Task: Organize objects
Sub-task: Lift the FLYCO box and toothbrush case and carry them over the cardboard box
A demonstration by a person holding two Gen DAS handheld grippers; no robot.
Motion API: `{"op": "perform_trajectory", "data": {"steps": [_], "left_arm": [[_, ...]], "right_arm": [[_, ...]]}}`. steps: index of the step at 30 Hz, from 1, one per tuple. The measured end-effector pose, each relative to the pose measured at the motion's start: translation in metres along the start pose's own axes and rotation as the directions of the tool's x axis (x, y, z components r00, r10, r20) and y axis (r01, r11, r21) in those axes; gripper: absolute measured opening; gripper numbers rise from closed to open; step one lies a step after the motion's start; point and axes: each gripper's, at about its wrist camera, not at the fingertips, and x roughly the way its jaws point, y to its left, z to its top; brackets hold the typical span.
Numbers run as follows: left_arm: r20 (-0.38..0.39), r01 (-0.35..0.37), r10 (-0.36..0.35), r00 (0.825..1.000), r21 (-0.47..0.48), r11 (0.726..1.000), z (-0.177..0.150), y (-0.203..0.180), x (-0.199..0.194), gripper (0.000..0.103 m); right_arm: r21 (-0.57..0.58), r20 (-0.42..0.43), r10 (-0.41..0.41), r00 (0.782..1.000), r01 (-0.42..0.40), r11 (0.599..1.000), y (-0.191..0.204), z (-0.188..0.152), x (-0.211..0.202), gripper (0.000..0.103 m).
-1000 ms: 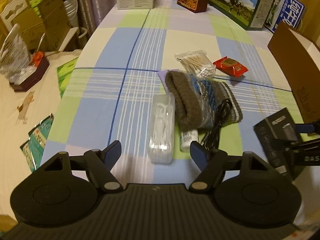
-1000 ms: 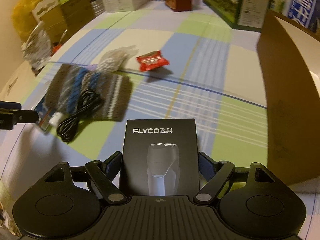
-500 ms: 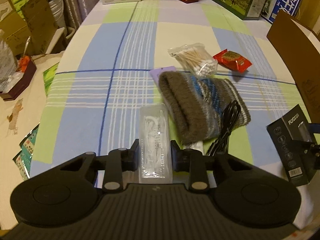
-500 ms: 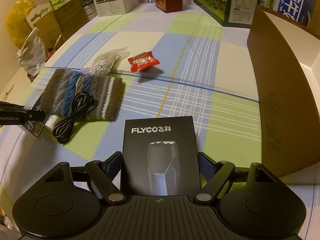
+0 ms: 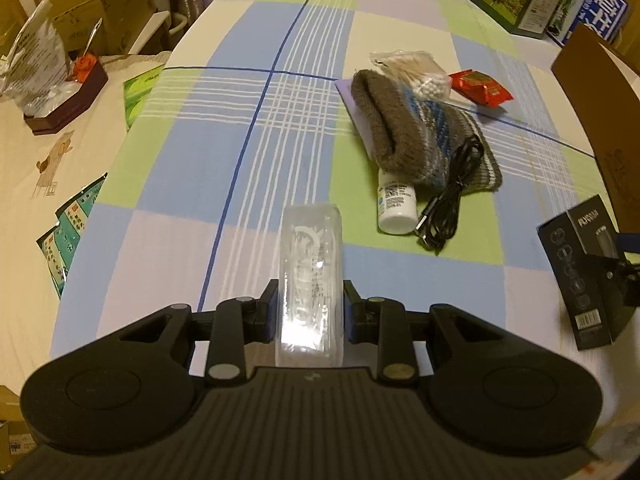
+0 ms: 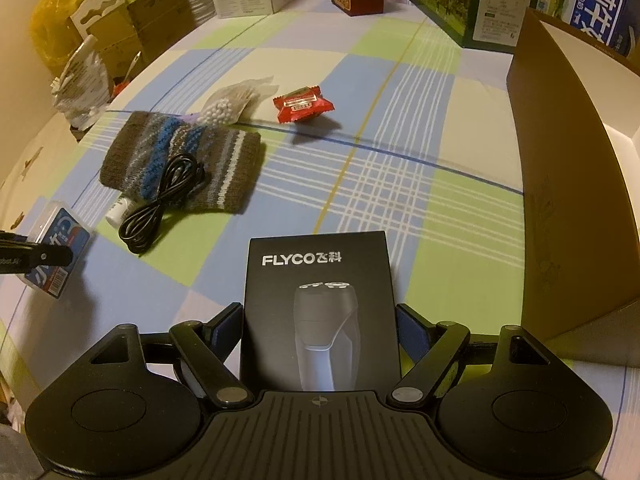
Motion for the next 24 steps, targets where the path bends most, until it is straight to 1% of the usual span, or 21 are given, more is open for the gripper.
{"op": "perform_trajectory", "data": {"steps": [5, 10, 13, 17, 24], "left_arm": [[0.002, -0.007, 0.007, 1.000, -0.004, 1.000, 0.007, -0.003, 0.011, 0.026], [0.005, -0.025, 0.025, 1.000, 0.010, 1.000, 0.006, -0.009, 0.015, 0.025], [0.004, -0.026, 0.026, 1.000, 0.015, 1.000, 0.005, -0.011, 0.014, 0.025], [-0.001, -0.019, 0.019, 1.000, 0.026, 0.999, 0.002, -0.014, 0.012, 0.025], [0.001, -0.010, 0.010, 1.000, 0.032, 0.999, -0.006, -0.016, 0.003, 0.025]], "right_arm": [[0.006, 0.000, -0.006, 1.000, 0.006, 1.000, 0.000, 0.000, 0.000, 0.078], [0.013, -0.011, -0.016, 1.000, 0.016, 1.000, 0.002, -0.001, 0.004, 0.080], [0.011, -0.024, -0.027, 0.999, 0.028, 1.000, 0.003, -0.004, 0.010, 0.080], [-0.004, -0.017, -0.046, 0.999, 0.046, 0.999, 0.006, -0.007, 0.011, 0.077], [0.002, -0.014, -0.040, 0.999, 0.040, 0.999, 0.007, -0.012, 0.002, 0.076]]}}
